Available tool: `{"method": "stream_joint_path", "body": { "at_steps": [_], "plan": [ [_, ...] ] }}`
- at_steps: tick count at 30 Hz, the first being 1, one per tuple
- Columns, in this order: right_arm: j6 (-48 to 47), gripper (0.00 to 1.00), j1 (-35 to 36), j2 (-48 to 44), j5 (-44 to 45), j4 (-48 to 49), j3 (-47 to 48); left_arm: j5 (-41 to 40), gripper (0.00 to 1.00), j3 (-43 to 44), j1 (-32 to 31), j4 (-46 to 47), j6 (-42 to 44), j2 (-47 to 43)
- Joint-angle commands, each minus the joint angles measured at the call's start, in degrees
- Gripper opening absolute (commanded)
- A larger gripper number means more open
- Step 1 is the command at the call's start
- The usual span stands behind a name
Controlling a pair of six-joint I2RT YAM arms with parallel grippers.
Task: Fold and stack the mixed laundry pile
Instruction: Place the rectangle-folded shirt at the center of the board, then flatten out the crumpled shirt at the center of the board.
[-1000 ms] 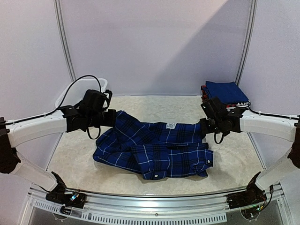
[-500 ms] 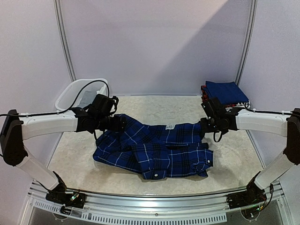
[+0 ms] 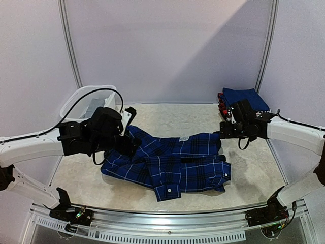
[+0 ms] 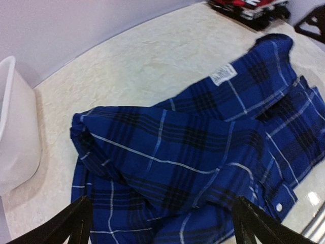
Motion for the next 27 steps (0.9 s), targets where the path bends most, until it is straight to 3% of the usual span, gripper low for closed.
{"method": "stream_joint_path", "body": {
  "at_steps": [1,7,13,17,22,27],
  "plan": [
    [-1.0,0.88,0.7,-5.9,-9.0,1.5,-2.7,1.8,0.97,-3.4,-7.7,-3.2,1.0,-3.8],
    [-1.0,0.89,6.0,-9.8,-9.4,2.4,-4.6,6.0,0.93,-7.0,-14.3,0.1,2.2,-3.9],
    [3.2,0.9,7.0,-14.3,-9.0,4.3,-9.0,3.5,0.92,-9.1,-21.3,11.0,10.3,3.3],
    [4.6,0.89,7.0,-17.6,-10.1,4.5,-11.4,4.8,0.93,-4.4,-22.1,9.5,11.4,11.0],
    [5.0,0.89,7.0,-19.3,-10.0,3.7,-12.9,-2.4,0.91,1.1,-22.0,2.0,3.1,15.2],
    [5.0,0.89,7.0,-19.5,-9.9,4.0,-13.2,3.6,0.84,-2.5,-19.0,3.2,-8.5,14.4]
  ]
}}
